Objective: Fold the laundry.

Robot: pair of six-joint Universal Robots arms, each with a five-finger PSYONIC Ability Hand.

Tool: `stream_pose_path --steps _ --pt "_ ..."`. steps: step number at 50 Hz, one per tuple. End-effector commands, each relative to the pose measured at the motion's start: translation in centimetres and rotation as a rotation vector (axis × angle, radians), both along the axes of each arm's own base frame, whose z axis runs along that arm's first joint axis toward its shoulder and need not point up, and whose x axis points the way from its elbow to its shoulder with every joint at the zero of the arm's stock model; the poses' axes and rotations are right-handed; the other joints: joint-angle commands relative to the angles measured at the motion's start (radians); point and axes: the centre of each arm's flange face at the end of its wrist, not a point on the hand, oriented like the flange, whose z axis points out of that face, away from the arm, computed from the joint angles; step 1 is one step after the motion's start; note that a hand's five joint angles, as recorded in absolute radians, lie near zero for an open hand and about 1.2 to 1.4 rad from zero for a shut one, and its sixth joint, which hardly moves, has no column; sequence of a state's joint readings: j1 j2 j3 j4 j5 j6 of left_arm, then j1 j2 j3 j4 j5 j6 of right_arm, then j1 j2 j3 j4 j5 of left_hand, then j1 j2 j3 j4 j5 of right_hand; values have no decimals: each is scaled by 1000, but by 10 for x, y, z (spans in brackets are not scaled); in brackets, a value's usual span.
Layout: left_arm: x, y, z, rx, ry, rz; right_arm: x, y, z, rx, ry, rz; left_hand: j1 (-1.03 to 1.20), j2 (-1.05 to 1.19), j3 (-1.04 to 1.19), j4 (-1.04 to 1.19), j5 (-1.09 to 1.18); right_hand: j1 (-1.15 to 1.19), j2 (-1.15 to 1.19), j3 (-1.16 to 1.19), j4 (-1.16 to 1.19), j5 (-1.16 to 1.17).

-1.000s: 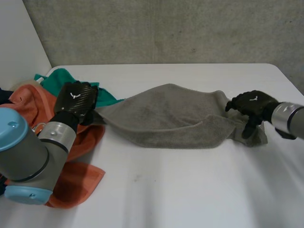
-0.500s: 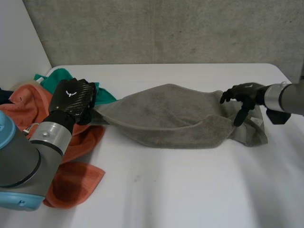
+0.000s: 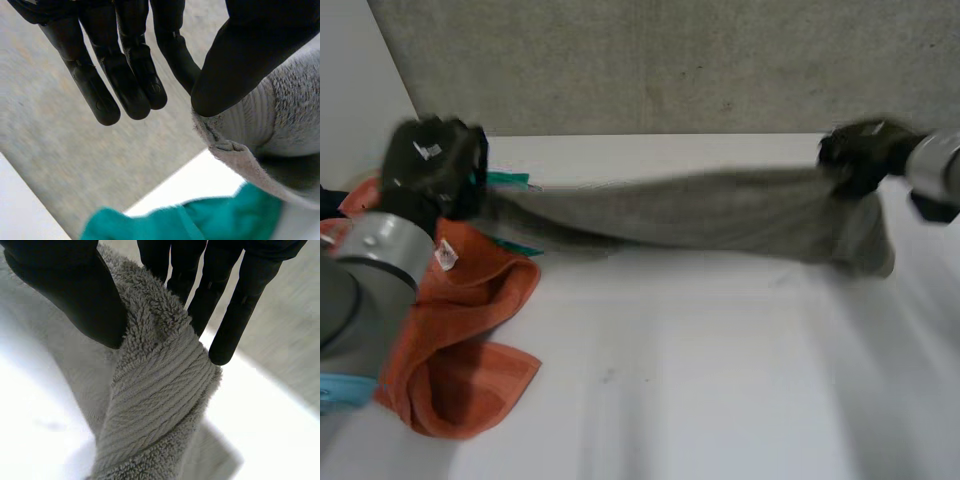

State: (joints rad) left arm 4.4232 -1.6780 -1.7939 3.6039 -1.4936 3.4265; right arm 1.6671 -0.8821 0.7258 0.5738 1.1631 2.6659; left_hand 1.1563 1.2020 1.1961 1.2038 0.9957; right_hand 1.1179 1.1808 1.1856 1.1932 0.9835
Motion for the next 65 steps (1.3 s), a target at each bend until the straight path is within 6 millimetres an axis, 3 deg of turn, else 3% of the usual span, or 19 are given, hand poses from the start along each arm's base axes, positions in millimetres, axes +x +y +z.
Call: stream_pose_path --steps 1,2,5,8,12,16,21,28,29,33,37,43,48,51,55,60,65 --pt "13 22 88 -123 60 18 -33 48 101 -311 37 5 240 194 200 192 226 278 215 211 203 238" --pt "16 29 107 -137 78 15 -40 59 117 -372 65 -4 240 194 200 192 226 278 215 211 203 238" --pt "19 45 136 -140 99 1 -46 75 139 -456 97 -15 240 194 200 192 226 278 215 211 203 238" --pt "19 52 147 -120 97 -9 -47 91 154 -511 96 3 240 194 200 192 226 278 215 211 203 238" --pt "13 52 144 -34 68 -17 -49 93 147 -505 101 28 240 194 200 192 226 278 215 211 203 238" --pt "4 39 120 80 -1 -12 -55 78 119 -444 129 36 240 194 200 192 226 278 215 211 203 238" --pt "-10 9 64 223 -125 11 -46 60 65 -327 210 98 240 194 200 192 226 278 215 211 203 238" --pt "-33 -12 15 313 -154 -39 -34 41 16 -187 235 97 240 194 200 192 226 278 215 211 203 238" --pt "-37 -12 8 342 -144 -52 -33 40 10 -160 225 79 -59 -105 -99 -107 -73 278 215 211 203 238" --pt "-38 4 -3 438 -95 -58 -33 39 4 -129 178 51 -709 -755 -749 -757 -723 278 215 211 203 238" --pt "-39 33 0 485 -39 -69 -31 40 3 -147 138 62 -855 -900 -894 -902 -868 278 215 211 203 238" --pt "-47 77 -2 477 -30 -134 -34 41 8 -202 123 55 -831 -877 -871 -879 -845 278 215 211 203 238" --pt "-61 128 -34 501 -128 -251 -36 41 7 -209 112 45 -656 -701 -695 -703 -670 278 215 211 203 238" --pt "-66 141 -48 466 -180 -298 -37 41 5 -199 110 40 -573 -619 -613 -621 -587 278 215 211 203 238" --pt "-71 141 -76 410 -286 -316 -39 41 -1 -178 110 37 -485 -531 -525 -532 -499 278 215 211 203 238" --pt "-74 135 -108 412 -389 -306 -42 44 -6 -162 109 33 -590 -636 -630 -638 -604 278 215 211 203 238" --pt "-78 123 -118 410 -386 -285 -43 46 -11 -142 109 34 -690 -736 -730 -738 -704 278 215 211 203 238"
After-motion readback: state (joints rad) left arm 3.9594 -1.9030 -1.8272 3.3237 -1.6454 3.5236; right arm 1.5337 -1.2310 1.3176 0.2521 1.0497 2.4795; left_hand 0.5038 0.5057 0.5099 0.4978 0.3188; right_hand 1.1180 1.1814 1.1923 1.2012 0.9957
